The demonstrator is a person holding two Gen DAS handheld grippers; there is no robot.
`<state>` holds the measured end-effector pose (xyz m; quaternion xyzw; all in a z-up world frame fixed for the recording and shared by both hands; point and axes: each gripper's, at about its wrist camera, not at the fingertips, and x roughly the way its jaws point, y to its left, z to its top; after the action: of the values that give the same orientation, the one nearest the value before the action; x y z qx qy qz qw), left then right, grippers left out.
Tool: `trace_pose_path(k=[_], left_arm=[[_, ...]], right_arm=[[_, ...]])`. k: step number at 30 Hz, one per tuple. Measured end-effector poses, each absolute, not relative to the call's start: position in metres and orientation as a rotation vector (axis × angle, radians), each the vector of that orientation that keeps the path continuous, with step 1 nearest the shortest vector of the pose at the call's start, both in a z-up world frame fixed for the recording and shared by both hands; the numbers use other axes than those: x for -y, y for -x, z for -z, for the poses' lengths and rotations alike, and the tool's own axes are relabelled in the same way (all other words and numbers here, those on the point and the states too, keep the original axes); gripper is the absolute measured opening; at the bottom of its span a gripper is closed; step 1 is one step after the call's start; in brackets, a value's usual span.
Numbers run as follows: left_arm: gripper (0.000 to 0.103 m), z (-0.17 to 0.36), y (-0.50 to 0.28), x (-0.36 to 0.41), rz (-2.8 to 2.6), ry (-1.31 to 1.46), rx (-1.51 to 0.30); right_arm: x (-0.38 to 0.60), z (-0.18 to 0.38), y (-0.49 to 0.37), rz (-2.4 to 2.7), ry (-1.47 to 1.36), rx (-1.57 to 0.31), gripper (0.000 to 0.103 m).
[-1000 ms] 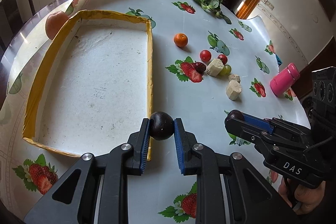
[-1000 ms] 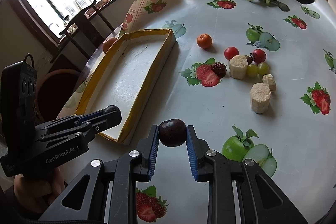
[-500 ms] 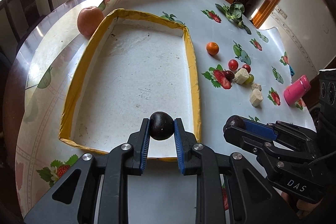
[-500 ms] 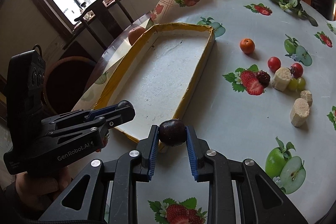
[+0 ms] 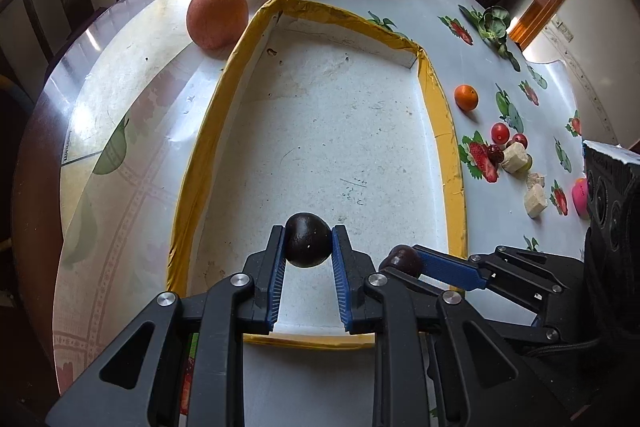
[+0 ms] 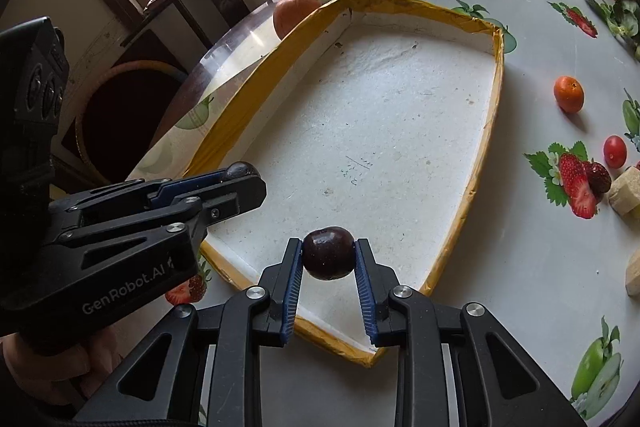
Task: Organize fruits
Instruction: 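Carry the cherry into the yellow-rimmed tray and open the left tool, then withdraw the left tool from the tray toward the food cluster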
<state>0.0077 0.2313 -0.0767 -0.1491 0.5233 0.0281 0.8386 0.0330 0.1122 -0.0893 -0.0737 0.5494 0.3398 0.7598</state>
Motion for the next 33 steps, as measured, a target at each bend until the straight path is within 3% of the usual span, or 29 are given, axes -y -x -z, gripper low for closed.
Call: trace_pose_path(k=[17, 19, 21, 23, 33], left_arm=[[0.021, 0.099, 0.028, -0.225, -0.100, 0.273, -1.228], [0.026, 0.095, 0.027, -0.222, -0.124, 0.248, -1.225], [0.054, 0.088, 0.029, -0.220, -0.150, 0.216, -1.203], [0.066, 0.081, 0.031, -0.219, -0.173, 0.193, -1.175], [0.066, 0.059, 0.035, -0.210, -0.177, 0.210, -1.141]], right_arm=[[-0.107, 0.102, 0.005, -0.812, 0.207, -1.295, 0.028], [-0.107, 0.099, 0.005, -0.798, 0.233, -1.283, 0.035], [-0.104, 0.093, 0.005, -0.782, 0.248, -1.263, 0.045], [-0.100, 0.087, 0.006, -0.791, 0.238, -1.253, 0.051], [-0.062, 0.046, 0.019, -0.781, 0.183, -1.170, 0.052]])
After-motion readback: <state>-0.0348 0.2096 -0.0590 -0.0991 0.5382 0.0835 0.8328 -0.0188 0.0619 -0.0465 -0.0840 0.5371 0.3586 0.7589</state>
